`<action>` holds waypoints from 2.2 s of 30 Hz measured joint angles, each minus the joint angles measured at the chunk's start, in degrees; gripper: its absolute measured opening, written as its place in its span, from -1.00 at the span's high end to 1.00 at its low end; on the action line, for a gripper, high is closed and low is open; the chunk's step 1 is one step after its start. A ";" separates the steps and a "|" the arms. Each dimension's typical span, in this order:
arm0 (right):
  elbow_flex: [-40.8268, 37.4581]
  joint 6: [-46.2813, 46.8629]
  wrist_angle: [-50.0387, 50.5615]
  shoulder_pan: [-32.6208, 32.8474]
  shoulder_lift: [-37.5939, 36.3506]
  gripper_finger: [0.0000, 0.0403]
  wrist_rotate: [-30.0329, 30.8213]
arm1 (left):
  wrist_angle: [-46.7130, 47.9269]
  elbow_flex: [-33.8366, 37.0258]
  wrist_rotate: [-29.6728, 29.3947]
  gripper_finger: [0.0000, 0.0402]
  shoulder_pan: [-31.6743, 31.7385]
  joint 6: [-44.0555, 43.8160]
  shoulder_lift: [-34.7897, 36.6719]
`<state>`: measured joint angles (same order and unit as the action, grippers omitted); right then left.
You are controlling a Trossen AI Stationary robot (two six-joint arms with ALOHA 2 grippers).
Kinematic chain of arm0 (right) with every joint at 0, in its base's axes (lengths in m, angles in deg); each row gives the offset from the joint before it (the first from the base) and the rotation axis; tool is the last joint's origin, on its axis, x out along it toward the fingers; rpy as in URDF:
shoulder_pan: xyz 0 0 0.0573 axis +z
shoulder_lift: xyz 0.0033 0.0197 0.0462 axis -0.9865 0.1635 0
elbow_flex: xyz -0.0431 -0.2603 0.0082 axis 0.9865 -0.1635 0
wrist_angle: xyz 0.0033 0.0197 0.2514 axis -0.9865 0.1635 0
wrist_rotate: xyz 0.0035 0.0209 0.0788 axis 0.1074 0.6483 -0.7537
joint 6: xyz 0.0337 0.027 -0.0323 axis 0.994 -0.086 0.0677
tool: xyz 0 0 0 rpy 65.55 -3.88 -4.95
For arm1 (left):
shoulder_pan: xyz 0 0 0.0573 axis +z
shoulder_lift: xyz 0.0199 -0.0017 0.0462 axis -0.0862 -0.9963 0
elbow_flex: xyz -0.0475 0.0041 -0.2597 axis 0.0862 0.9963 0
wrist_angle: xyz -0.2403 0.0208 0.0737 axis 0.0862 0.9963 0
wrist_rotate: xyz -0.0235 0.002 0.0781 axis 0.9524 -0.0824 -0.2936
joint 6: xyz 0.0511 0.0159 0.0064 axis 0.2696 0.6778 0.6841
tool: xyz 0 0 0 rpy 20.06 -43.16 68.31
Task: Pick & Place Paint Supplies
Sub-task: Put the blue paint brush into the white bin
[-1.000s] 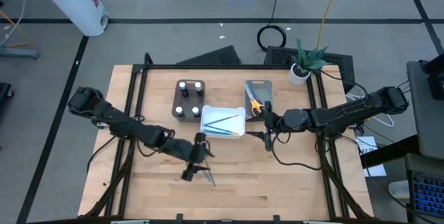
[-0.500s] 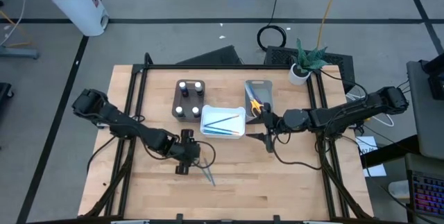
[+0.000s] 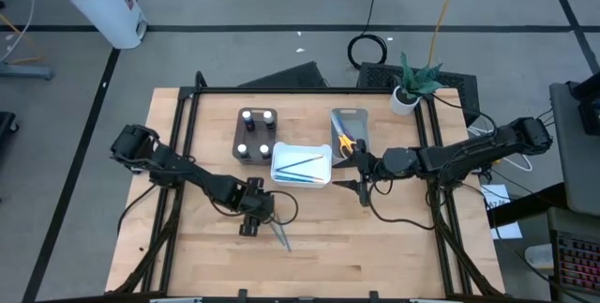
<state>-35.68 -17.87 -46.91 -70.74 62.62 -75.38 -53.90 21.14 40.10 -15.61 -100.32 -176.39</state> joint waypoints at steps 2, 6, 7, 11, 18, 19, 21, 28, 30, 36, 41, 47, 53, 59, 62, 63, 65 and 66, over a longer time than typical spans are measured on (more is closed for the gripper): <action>0.00 0.08 0.02 0.02 0.00 -0.04 0.00 | 0.06 0.01 1.38 -0.20 0.07 -1.88 -0.39; 0.00 0.08 0.03 0.02 0.00 -0.04 0.00 | 0.03 0.08 2.32 -0.20 -0.42 -6.43 -0.43; 0.00 0.08 0.03 0.02 0.00 -0.04 0.00 | -0.10 0.08 2.29 -0.20 -0.60 -7.27 -0.46; 0.00 -0.14 0.03 0.02 0.00 -0.04 0.00 | -1.46 0.17 2.27 -0.20 -1.06 -9.99 -0.50; 0.00 -0.34 0.09 0.02 0.00 -0.04 0.00 | -3.02 0.17 4.80 -0.20 -1.55 -17.84 -0.58; 0.00 -0.34 0.10 0.02 0.00 -0.04 0.00 | -3.24 0.17 5.46 -0.20 -1.55 -19.65 -0.58; 0.00 -0.31 0.28 0.02 0.00 -0.04 0.00 | -3.80 0.17 6.66 -0.20 -1.55 -23.85 -0.58; 0.00 0.06 0.33 0.02 0.00 -0.04 0.00 | -8.37 0.26 8.58 -0.20 -1.55 -34.22 -0.66; 0.00 0.06 0.33 0.02 0.00 -0.04 0.00 | -10.75 0.30 10.03 -0.20 -1.55 -33.64 -0.80; 0.00 -0.43 0.33 0.02 0.00 -0.04 0.00 | -13.65 0.32 10.96 -0.20 -1.64 -28.64 -0.93; 0.00 -0.53 0.35 0.01 0.00 -0.04 0.00 | -16.74 0.37 13.89 -0.20 -0.44 -28.92 -0.96; 0.00 0.21 0.35 0.02 0.00 -0.04 0.00 | -20.44 0.34 12.22 -0.20 0.96 -14.01 -0.85; 0.00 0.45 0.35 0.02 0.00 -0.04 0.00 | -21.59 0.30 10.81 -0.20 0.98 -6.84 -0.80; 0.00 -0.56 0.35 0.02 0.00 -0.04 0.00 | -18.33 0.29 2.10 -0.20 1.01 4.38 -0.76; 0.00 -0.56 0.55 0.02 0.00 -0.04 0.00 | -13.39 0.28 1.55 -0.20 1.03 5.57 -0.74; 0.00 -0.56 0.77 0.02 0.00 -0.04 0.00 | -11.64 0.28 1.51 -0.20 1.01 5.20 -0.74; 0.00 -0.56 1.42 0.02 0.02 -0.04 0.00 | -8.36 0.28 0.40 -0.20 0.99 2.32 -0.74; 0.00 -0.56 1.78 0.02 0.00 -0.04 0.00 | -7.24 0.24 -0.39 -0.20 0.93 0.40 -0.37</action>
<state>-35.68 -18.42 -45.13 -70.72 62.61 -75.38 -61.14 21.38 39.71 -14.68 -99.92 -176.77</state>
